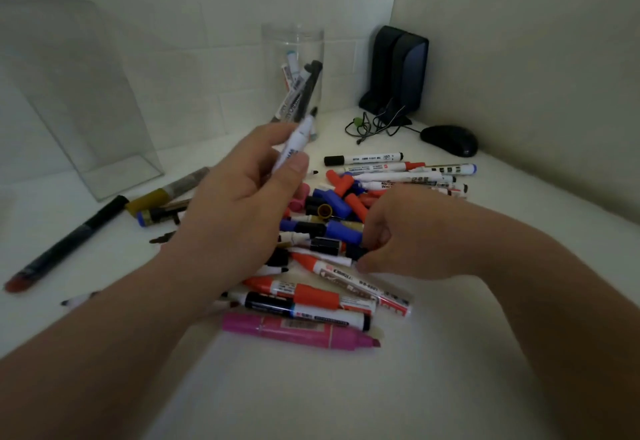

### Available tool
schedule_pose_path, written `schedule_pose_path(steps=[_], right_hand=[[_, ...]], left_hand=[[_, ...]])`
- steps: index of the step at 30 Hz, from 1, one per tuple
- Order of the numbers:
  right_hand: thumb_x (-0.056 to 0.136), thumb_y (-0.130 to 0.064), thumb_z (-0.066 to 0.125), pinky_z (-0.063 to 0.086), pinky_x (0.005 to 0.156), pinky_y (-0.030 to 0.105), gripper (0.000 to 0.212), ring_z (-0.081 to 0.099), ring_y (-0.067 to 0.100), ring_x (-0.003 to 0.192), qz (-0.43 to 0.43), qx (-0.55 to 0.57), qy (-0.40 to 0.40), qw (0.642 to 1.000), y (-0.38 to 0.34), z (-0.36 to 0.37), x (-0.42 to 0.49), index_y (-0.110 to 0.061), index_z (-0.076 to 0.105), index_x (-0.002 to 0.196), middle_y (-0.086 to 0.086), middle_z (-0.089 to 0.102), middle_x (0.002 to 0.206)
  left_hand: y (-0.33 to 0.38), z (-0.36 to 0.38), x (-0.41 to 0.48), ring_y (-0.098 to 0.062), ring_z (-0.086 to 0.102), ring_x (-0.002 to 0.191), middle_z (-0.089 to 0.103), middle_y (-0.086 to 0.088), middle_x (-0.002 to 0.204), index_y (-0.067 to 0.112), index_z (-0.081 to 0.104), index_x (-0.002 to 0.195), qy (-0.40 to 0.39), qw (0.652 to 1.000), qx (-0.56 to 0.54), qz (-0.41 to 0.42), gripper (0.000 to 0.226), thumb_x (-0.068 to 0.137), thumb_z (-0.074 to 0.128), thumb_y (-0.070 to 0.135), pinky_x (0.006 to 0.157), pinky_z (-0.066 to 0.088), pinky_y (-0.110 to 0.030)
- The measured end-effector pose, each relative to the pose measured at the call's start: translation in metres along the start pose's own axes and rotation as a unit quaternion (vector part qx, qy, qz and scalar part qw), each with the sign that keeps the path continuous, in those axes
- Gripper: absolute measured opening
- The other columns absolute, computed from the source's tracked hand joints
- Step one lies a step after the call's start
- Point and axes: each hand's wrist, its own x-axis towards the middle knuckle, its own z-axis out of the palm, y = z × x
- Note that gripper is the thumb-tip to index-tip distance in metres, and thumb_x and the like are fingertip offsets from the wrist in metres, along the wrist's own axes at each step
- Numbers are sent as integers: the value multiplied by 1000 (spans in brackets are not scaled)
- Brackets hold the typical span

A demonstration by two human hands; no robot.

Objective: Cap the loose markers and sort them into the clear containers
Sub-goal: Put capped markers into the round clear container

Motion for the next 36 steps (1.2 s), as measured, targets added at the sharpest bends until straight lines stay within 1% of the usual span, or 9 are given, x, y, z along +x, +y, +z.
schedule_pose_path(steps=[2,5,9,11,13,18,25,29,36], right_hand=[[85,-48,71,57,81,35,22,67,15,84,-2,-7,4,1000,-2,3,2,-26,75,88,-1,73,90],[87,-40,70,53,71,25,15,65,8,78,-6,20,8,1000,-1,-1,-1,-26,74,84,-4,71,83],[88,-25,69,47,58,20,13,60,-2,58,-49,175,107,978,12,-19,-12,-21,72,76,-2,70,69],[85,-19,73,56,59,28,7,72,15,65,-103,334,105,931,15,-22,-17,-13,74,81,8,75,75],[73,-24,76,59,57,32,15,73,30,63,-157,400,117,896,17,-20,-19,-14,76,84,15,75,77],[76,-22,73,54,52,24,17,65,20,47,-196,371,224,879,20,-20,-20,-14,73,91,1,72,67],[76,-20,69,54,51,20,18,66,13,47,-205,372,183,887,16,-16,-20,-13,71,94,1,74,68],[76,-19,69,54,52,21,20,67,14,50,-208,381,183,882,17,-16,-19,-12,70,95,3,74,70],[78,-16,72,54,50,31,13,65,25,55,-222,450,171,848,25,-12,-10,-14,75,91,8,71,70]], left_hand=[[-2,0,-1,1,57,62,63,7,76,47,56,125,-10,999,37,11,28,101,41,48,52,41,-10],[-2,-2,-1,-9,56,67,62,3,77,53,58,116,-21,996,78,34,23,98,43,53,56,45,-19],[2,-4,-2,15,54,89,59,42,91,63,57,94,-49,990,118,61,10,90,52,56,68,37,0],[2,-5,-2,11,55,87,61,38,95,64,59,92,-48,988,122,85,10,88,55,56,69,36,-2],[-1,-6,-3,1,57,82,65,24,88,56,69,102,-42,987,121,101,16,88,60,52,66,39,-10],[-6,-8,-1,-4,58,79,66,21,83,45,72,112,-25,983,134,119,26,88,63,51,66,42,-20],[-5,-8,-1,-2,58,80,64,24,82,43,72,114,-24,979,149,135,31,88,60,53,65,39,-15],[-5,-7,-2,-3,59,80,66,22,84,41,72,115,-28,978,151,140,32,88,60,52,66,44,-21],[-5,-8,-2,-2,59,82,65,24,84,43,71,114,-29,976,155,148,32,87,58,55,66,44,-18]])
